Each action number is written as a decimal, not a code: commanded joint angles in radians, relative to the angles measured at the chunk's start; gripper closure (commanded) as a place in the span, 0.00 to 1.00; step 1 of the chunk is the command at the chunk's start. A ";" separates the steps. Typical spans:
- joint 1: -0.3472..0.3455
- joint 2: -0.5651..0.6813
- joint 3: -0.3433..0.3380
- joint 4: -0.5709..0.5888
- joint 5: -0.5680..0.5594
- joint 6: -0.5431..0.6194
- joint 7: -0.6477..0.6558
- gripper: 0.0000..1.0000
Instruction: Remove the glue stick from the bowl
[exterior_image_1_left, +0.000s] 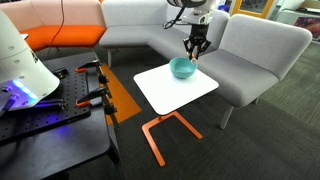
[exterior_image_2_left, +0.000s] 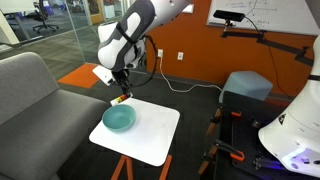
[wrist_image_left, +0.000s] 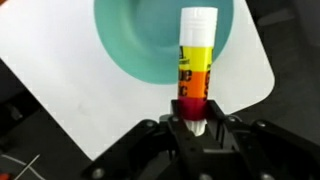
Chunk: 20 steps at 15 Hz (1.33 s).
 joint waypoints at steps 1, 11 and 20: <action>-0.043 -0.074 0.012 -0.140 -0.007 0.062 -0.015 0.92; -0.193 -0.134 0.115 -0.569 0.247 0.494 -0.069 0.92; -0.331 -0.112 0.310 -0.756 0.432 0.813 -0.168 0.92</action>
